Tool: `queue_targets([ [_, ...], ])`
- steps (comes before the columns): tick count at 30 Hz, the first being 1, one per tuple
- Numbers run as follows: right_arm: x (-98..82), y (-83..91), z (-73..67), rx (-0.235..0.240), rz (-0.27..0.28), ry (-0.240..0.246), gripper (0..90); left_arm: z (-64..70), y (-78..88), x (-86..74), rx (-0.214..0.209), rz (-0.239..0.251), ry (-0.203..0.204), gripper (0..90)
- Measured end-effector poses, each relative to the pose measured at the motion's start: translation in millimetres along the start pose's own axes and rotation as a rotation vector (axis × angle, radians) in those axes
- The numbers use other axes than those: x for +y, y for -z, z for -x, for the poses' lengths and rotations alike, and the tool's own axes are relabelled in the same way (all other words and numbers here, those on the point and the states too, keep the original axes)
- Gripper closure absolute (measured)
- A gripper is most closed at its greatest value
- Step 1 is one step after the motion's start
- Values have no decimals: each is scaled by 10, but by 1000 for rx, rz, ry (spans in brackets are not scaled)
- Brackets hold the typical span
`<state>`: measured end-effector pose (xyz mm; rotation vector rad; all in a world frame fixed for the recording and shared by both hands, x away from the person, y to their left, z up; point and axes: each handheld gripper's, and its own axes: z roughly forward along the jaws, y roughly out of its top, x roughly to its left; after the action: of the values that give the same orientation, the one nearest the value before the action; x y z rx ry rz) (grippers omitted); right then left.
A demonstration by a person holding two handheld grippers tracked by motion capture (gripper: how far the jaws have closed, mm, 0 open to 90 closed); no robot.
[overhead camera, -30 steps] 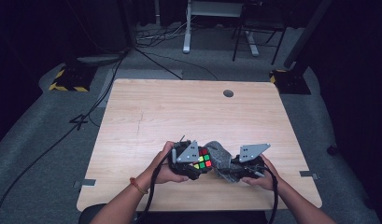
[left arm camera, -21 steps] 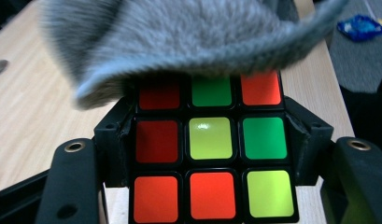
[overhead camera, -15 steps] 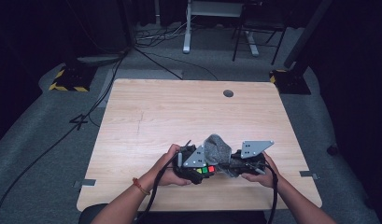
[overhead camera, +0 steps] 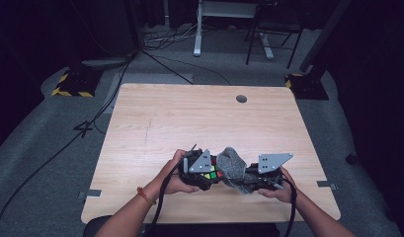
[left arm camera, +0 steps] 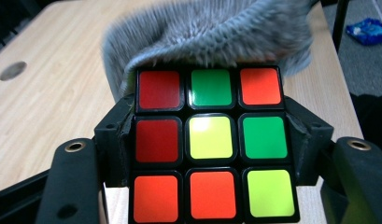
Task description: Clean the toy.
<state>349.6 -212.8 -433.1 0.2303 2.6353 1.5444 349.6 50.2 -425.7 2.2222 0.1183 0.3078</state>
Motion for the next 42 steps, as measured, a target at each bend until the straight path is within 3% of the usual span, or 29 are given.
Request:
queue_targets([
  [3, 17, -11, 21, -22, 5, -8, 735, 60, -61, 30, -19, -18, -24, 335],
  [7, -66, -62, 136, -59, -49, -53, 734, 61, -25, 49, -25, 8, -21, 335],
  [9, -139, -88, 192, -53, -69, -86, 734, 33, 35, 55, -26, 56, 2, 335],
  [11, -221, -134, 229, -40, -103, -109, 734, 23, 70, 57, -17, 73, 3, 335],
  [13, -257, -154, 246, -11, -88, -122, 733, 17, 84, 45, -25, 96, 22, 335],
  [16, -231, -143, 217, 29, -51, -120, 733, 22, 57, 31, -17, 81, 9, 333],
  [20, -213, -97, 191, 38, -14, -114, 734, 25, 26, 2, -22, 63, 8, 330],
  [22, -212, -70, 190, 41, 2, -111, 734, 20, 13, -9, -24, 37, 0, 328],
  [24, -186, -14, 193, 78, 71, -126, 735, 37, -53, -28, -37, -7, -11, 330],
  [25, -160, -4, 179, 81, 80, -118, 735, 64, -98, -35, -39, -26, -25, 331],
  [27, -90, -31, 115, 60, 39, -62, 735, 105, -172, -32, -48, -51, -40, 333],
  [29, -78, -55, 88, 38, 19, -46, 735, 107, -174, -4, -13, -75, -74, 334],
  [31, -75, -20, 113, 14, 11, -43, 735, 55, -98, -12, -26, -15, -33, 335],
  [33, -122, 5, 158, -14, -14, -62, 735, 42, -49, -5, -14, 5, -32, 335],
  [37, -255, -78, 206, -12, -78, -98, 735, 26, 36, 20, 0, 47, -22, 335],
  [42, -296, -165, 216, 30, -117, -115, 735, 13, 115, 41, -1, 95, -17, 334],
])
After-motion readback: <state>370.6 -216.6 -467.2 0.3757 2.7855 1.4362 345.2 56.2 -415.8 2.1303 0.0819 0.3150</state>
